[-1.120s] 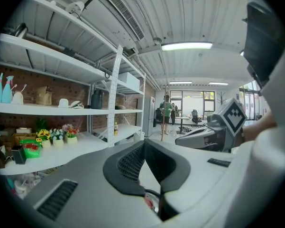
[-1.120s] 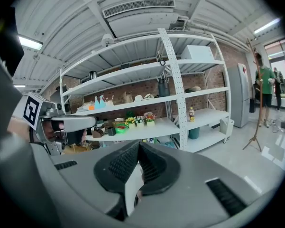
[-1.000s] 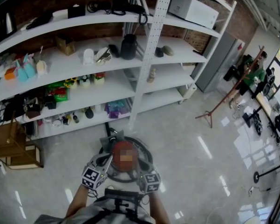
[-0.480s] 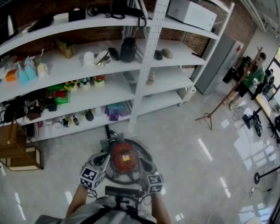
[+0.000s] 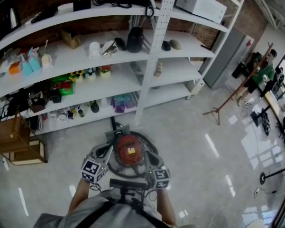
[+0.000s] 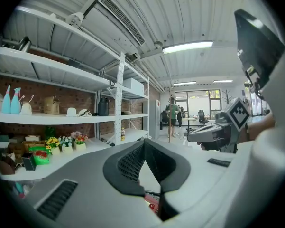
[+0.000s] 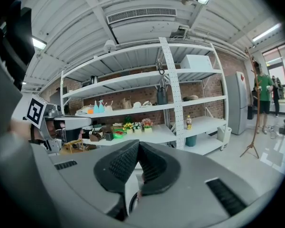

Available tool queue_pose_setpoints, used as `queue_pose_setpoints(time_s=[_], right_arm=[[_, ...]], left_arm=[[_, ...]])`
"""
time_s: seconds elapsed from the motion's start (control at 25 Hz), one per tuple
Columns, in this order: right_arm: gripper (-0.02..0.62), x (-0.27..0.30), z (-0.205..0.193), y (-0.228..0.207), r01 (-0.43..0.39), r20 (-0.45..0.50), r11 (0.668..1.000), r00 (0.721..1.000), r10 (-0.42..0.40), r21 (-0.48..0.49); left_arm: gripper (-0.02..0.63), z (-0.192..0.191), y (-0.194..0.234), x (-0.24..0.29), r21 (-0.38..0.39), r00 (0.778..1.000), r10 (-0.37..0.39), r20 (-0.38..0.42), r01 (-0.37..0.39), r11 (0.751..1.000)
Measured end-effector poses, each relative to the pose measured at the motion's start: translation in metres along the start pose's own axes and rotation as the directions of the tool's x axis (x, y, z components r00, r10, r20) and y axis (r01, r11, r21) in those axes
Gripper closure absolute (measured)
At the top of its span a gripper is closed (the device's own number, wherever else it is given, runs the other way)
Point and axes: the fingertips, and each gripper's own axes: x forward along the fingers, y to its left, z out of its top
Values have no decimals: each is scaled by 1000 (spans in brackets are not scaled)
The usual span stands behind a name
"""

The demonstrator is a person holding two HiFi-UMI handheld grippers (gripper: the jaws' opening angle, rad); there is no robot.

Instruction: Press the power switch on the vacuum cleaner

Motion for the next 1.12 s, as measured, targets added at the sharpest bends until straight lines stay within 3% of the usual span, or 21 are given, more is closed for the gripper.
queue_pose_setpoints(time_s=[1.12], right_arm=[[586,2,-2,5,-18,-8,1000,1000,18,-10]], left_arm=[[598,-2,-2,2,-5,1000,0,-9,0,1000]])
